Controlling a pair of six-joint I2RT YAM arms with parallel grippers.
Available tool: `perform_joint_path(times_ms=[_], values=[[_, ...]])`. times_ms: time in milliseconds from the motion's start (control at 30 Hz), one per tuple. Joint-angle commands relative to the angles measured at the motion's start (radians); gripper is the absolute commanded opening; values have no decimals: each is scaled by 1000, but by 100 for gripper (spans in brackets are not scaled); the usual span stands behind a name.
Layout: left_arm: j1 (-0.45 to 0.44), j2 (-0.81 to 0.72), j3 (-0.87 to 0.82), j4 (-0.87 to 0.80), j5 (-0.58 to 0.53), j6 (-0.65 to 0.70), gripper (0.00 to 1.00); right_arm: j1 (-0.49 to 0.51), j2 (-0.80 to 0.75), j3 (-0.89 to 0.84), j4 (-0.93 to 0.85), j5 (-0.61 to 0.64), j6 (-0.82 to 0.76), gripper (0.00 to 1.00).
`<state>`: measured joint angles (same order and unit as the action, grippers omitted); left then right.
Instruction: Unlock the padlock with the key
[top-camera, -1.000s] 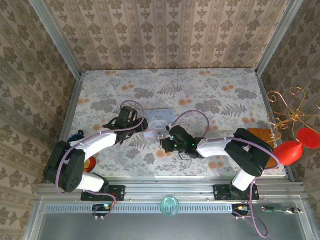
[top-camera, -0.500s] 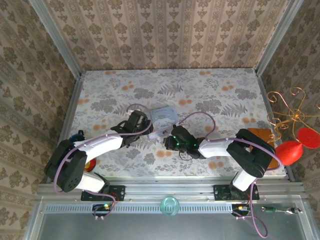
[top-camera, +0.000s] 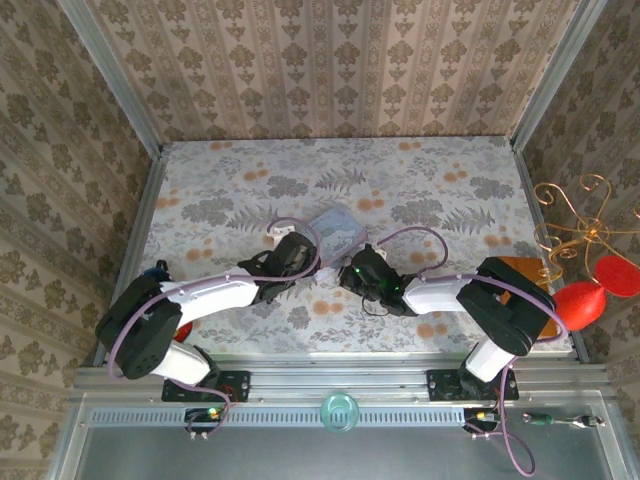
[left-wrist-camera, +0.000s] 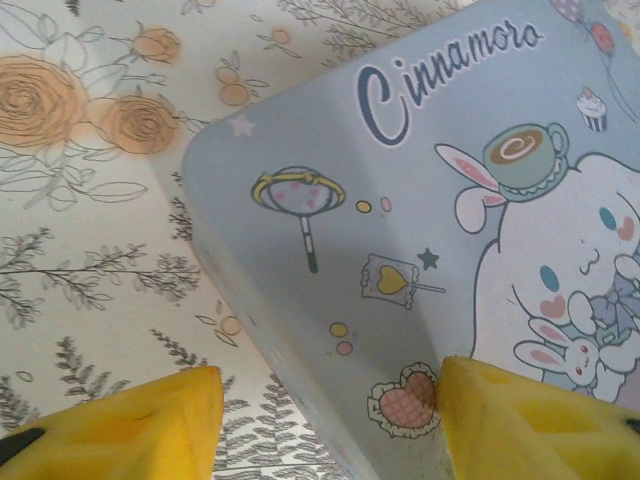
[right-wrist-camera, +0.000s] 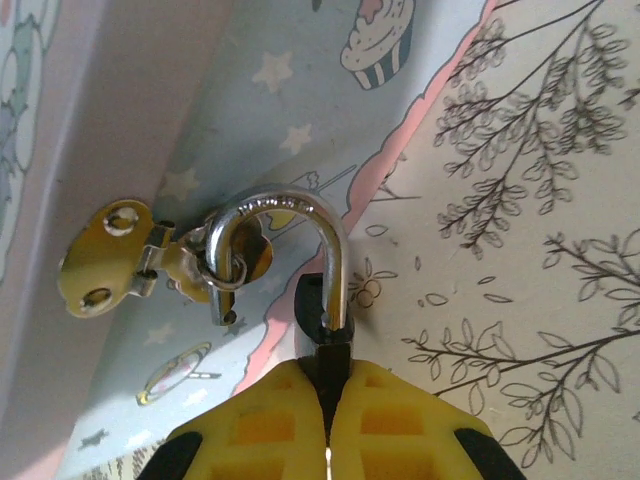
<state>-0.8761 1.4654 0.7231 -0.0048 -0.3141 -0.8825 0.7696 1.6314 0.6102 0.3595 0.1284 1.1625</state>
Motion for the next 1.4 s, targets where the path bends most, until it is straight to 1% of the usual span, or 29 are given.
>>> perform_joint_path(times_ms=[0, 167, 300, 400, 533, 633, 700, 800, 933, 1167, 1233, 1300, 1367], values=[[-49, 78, -44, -195, 57, 5, 60, -11, -9, 41, -7, 65, 46, 1], [-74, 91, -36, -191, 50, -10, 60, -31, -4, 94, -86, 86, 29, 0], [-79, 102, -20, -207, 38, -3, 62, -22, -21, 187, -303, 191, -16, 0], [-79, 110, -3, -228, 33, 3, 62, -26, -10, 219, -366, 230, -34, 0], [-80, 108, 1, -224, 33, 5, 63, -32, 11, 216, -327, 215, -45, 0], [-84, 106, 1, -233, 32, 4, 63, -34, 7, 175, -245, 210, -43, 0], [-85, 100, -6, -234, 31, -1, 63, -40, 5, 168, -241, 205, -44, 0], [-85, 91, -15, -235, 26, -9, 63, -45, -7, 165, -258, 211, -63, 0], [-86, 86, -16, -241, 18, -9, 63, -43, -28, 174, -335, 267, -77, 0], [-86, 93, 6, -265, 9, -3, 64, -43, -5, 208, -422, 310, -146, 0], [-86, 88, 4, -264, 6, -4, 64, -50, -10, 188, -385, 302, -159, 0], [-83, 85, 1, -265, 3, -5, 64, -64, -21, 150, -302, 262, -159, 0], [-80, 82, -2, -261, 5, -1, 64, -79, -31, 145, -273, 223, -181, 0]])
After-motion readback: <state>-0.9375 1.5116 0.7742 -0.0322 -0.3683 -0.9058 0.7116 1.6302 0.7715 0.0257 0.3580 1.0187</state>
